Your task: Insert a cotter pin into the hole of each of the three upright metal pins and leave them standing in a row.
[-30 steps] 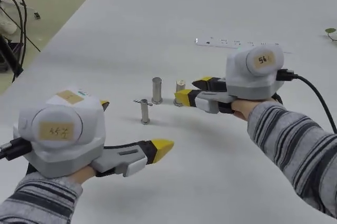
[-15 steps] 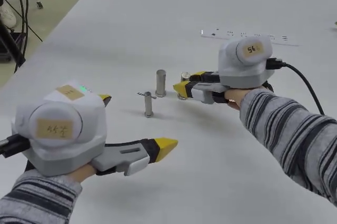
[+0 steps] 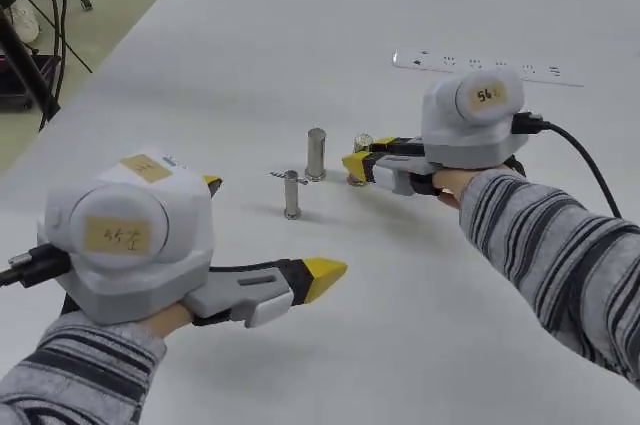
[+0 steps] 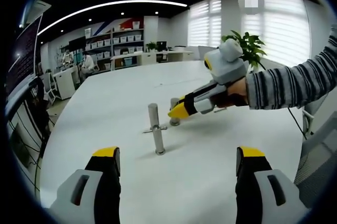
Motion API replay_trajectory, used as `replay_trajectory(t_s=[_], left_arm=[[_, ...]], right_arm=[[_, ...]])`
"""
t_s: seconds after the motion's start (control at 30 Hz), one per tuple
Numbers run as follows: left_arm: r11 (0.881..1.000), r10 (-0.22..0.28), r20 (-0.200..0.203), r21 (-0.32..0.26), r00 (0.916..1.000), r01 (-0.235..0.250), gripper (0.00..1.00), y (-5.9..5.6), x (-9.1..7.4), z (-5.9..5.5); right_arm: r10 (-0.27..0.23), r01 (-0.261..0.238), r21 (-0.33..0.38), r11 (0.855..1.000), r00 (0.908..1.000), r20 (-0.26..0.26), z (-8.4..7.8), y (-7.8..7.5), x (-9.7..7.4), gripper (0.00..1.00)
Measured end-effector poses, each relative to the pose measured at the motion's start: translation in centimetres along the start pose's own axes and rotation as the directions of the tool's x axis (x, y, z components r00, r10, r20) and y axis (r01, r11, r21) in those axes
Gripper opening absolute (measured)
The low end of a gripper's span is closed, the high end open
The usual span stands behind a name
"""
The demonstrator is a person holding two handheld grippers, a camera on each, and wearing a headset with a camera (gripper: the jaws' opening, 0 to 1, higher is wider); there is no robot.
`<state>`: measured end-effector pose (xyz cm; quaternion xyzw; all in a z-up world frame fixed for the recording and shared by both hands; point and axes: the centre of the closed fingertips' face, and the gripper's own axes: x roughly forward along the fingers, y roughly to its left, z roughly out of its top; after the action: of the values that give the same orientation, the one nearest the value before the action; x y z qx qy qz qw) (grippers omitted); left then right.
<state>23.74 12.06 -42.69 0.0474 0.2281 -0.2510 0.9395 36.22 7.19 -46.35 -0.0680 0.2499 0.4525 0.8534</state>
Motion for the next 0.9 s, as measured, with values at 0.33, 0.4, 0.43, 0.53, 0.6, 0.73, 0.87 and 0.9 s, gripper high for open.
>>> replay_trajectory(t_s=[0.33, 0.4, 0.43, 0.53, 0.6, 0.73, 0.87, 0.9], left_arm=[[1.0, -0.024, -0.002, 0.002, 0.9997, 0.024, 0.9, -0.6, 0.3, 0.0], [1.0, -0.025, -0.002, 0.004, 0.9997, 0.025, 0.9, -0.6, 0.3, 0.0], [1.0, -0.025, -0.003, 0.003, 0.9997, 0.025, 0.9, -0.6, 0.3, 0.0], [1.0, -0.026, -0.004, 0.005, 0.9996, 0.026, 0.9, -0.6, 0.4, 0.0], [1.0, -0.031, -0.005, 0.005, 0.9995, 0.031, 0.9, -0.8, 0.4, 0.0], [0.999, -0.031, -0.002, 0.009, 0.9995, 0.031, 0.9, -0.8, 0.5, 0.1], [1.0, -0.027, 0.002, 0.004, 0.9996, 0.027, 0.9, -0.7, 0.3, 0.3], [1.0, -0.026, 0.004, 0.005, 0.9996, 0.026, 0.9, -0.7, 0.2, 0.3]], right_arm=[[-0.053, 0.053, -0.093, 0.994, 0.9986, 0.0, 0.2, -0.1, -0.3, 0.08], [-0.062, 0.062, -0.105, 0.993, 0.998, -0.001, 0.2, -0.2, -0.4, 0.08], [-0.065, 0.065, -0.106, 0.992, 0.9979, 0.002, 0.4, -0.3, -0.5, 0.08], [-0.072, 0.072, -0.112, 0.991, 0.9974, 0.01, 0.6, -0.4, -1.0, 0.08], [-0.078, 0.078, -0.128, 0.989, 0.9969, 0.003, 0.6, -0.4, -1.4, 0.08], [-0.074, 0.074, -0.129, 0.989, 0.9972, 0.006, 0.6, 0.1, -2.5, 0.08], [-0.07, 0.069, -0.13, 0.989, 0.9975, -0.003, 0.0, 0.9, -3.7, 0.08], [-0.066, 0.066, -0.12, 0.991, 0.9978, -0.004, -0.2, 1.1, -4.1, 0.08]])
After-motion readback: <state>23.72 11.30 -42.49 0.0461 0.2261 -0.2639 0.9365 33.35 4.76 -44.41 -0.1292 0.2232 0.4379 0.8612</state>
